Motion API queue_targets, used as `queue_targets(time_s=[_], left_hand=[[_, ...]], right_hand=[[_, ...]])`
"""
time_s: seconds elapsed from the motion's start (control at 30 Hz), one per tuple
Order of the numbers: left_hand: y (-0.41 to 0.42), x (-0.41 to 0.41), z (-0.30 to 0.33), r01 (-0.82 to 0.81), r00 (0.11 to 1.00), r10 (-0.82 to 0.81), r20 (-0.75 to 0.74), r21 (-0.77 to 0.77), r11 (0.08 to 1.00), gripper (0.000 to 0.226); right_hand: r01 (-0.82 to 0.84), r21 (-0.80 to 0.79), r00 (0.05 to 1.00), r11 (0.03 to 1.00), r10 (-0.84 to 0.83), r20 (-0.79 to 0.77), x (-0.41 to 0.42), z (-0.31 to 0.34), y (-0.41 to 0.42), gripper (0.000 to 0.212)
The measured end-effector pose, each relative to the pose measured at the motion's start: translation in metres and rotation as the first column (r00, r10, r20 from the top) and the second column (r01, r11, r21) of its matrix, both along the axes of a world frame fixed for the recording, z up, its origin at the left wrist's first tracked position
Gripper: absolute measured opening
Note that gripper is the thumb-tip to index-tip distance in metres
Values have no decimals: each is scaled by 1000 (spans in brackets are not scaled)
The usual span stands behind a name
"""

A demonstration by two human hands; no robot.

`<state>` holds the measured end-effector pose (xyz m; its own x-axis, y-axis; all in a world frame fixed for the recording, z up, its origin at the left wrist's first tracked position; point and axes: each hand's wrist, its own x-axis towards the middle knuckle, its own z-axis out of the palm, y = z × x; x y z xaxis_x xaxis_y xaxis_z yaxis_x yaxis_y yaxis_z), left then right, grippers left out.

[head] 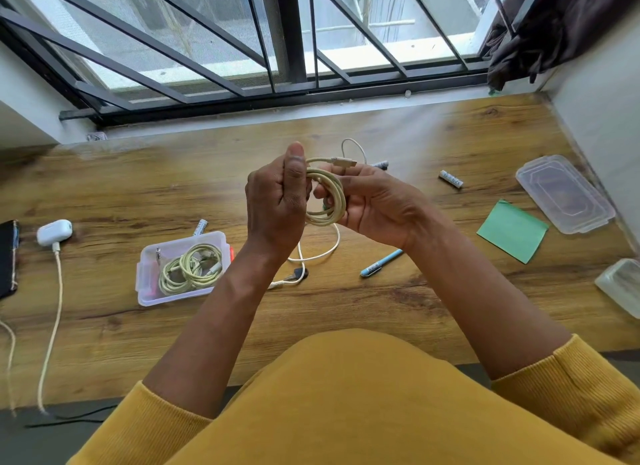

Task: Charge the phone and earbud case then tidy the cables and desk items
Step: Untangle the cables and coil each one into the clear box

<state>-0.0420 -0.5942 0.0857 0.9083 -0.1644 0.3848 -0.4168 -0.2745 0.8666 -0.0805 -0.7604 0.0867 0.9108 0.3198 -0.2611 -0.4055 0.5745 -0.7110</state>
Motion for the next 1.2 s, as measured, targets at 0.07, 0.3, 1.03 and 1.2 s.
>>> queue_targets(time_s=[0.07,0.3,1.03,1.2], left_hand=[[0,0,0,-27,1000,26,13,24,999,49],[-2,-5,-2,-17,1000,16,9,61,998,60],[-1,2,0,-150,986,155,-55,77,986,60],[1,0,0,-243,966,255,-52,163,956,62]], right_hand=[[-16,-28,1000,999,16,5,1,0,-4,28],[-59,-134,998,989,60,-1,5,-1,-15,20],[86,-143,987,986,-65,149,-8,2,-3,20],[192,-357,950,914,-82,303,-7,1,0,60]])
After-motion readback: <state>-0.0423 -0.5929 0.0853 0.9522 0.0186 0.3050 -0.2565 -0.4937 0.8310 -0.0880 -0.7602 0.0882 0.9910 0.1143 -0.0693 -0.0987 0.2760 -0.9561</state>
